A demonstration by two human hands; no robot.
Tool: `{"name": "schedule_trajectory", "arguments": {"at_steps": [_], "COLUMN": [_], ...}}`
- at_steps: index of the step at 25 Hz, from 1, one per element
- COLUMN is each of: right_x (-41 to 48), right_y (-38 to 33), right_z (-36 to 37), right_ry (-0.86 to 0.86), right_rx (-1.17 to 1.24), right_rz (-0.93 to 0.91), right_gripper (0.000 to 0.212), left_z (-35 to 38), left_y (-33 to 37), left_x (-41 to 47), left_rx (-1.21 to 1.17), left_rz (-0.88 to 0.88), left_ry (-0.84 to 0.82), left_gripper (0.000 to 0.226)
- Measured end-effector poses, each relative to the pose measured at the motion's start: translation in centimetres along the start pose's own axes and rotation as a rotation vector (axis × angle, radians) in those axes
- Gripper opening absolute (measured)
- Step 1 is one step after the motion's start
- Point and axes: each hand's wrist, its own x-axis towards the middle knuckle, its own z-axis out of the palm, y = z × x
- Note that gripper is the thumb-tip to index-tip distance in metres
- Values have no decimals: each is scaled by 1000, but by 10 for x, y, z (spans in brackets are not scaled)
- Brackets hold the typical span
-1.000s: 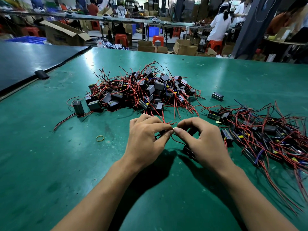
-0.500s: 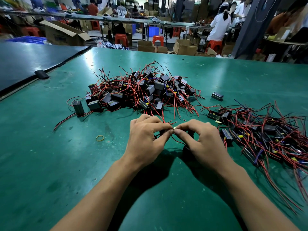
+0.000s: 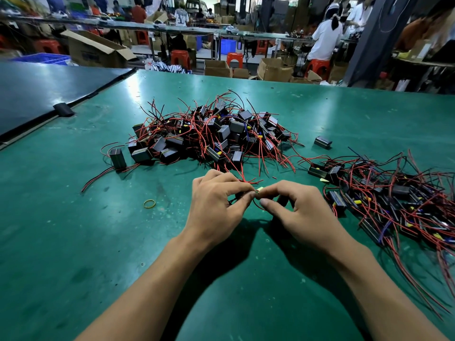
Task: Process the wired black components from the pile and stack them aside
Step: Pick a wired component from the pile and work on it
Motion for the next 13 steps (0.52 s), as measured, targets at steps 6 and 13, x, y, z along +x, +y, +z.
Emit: {"name": "schedule_trajectory", "arguments": {"at_steps": [6,13], "right_x": [-3,2], "right_y": [3,-3], "right_z": [4,14], "right_ry": [152,77], "right_rx": [-309,88], "right_rz": [-211,206], "right_gripper": [14,17], "left_z": [-1,2], "left_y": [1,2], "left_x": [-2,-3], "left_rx": [37,59], "left_rz": [22,27], "left_ry": [-33,-15], "left_gripper": [15,11]}}
